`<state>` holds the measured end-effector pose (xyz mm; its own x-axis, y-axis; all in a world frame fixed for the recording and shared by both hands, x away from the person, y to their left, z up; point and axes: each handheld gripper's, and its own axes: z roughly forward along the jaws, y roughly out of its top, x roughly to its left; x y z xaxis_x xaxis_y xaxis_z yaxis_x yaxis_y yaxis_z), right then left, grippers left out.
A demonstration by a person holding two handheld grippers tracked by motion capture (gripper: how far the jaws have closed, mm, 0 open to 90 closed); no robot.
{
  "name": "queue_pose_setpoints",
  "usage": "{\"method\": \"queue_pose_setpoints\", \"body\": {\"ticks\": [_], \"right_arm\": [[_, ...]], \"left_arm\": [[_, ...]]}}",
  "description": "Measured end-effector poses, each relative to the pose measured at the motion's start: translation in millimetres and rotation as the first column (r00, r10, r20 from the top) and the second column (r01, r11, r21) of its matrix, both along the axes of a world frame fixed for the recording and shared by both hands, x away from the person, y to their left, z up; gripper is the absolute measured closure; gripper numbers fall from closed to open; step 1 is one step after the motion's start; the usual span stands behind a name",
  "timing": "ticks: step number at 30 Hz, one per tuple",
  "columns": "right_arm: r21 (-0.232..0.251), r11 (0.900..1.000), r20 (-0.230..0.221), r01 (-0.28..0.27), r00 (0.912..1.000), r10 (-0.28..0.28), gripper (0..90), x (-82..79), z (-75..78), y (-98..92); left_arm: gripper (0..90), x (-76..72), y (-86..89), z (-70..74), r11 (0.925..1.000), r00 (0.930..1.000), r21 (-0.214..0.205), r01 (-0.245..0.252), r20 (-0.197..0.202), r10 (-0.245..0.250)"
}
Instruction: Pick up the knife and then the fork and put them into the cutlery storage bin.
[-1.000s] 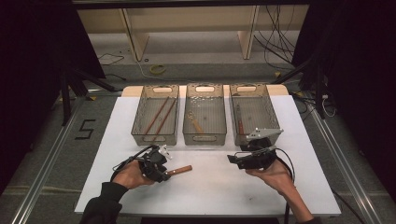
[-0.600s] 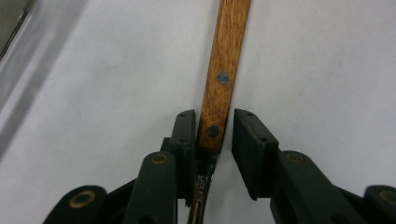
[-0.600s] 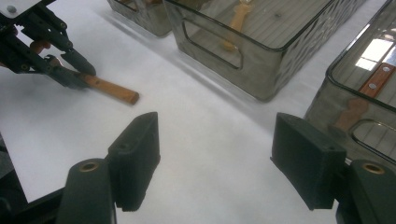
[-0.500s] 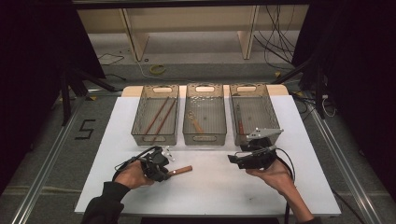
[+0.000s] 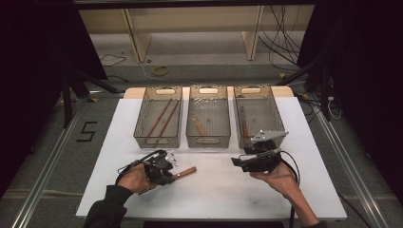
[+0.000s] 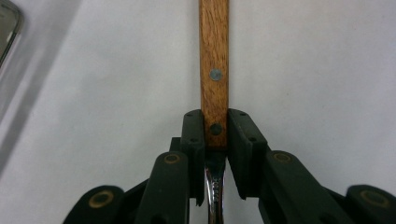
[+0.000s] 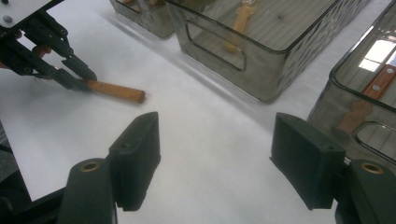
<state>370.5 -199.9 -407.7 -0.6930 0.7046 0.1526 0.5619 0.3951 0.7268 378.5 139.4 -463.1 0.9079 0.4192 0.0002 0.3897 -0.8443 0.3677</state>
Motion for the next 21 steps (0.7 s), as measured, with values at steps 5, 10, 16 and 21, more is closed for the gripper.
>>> {"method": "queue_pose_setpoints", "body": {"ticks": [5,10,16,21], "right_arm": [[0.002,1.0,-0.002,-0.002,1.0,0.002,33.4,-0.3,0.0,0.8],[0.003,0.9999,0.0,-0.01,1.0,0.01,33.4,-0.8,0.4,2.3],[0.006,0.9999,0.001,-0.01,1.0,0.01,33.3,-0.9,0.9,2.1],[0.008,0.9999,0.002,-0.01,0.9999,0.01,33.3,-1.0,1.1,2.2]], "left_arm": [[76.8,-0.5,1.1,5.6,0.9995,0.9999,-0.029,-0.011,-0.009,0.011],[76.8,-1.1,0.8,7.5,0.9987,0.9997,-0.047,-0.018,-0.014,0.018],[76.9,-2.1,-0.4,9.6,0.9982,0.9999,-0.06,-0.008,-0.011,0.007],[76.9,-2.7,0.0,11.9,0.998,1.0,-0.063,0.0,-0.006,0.0]]}}
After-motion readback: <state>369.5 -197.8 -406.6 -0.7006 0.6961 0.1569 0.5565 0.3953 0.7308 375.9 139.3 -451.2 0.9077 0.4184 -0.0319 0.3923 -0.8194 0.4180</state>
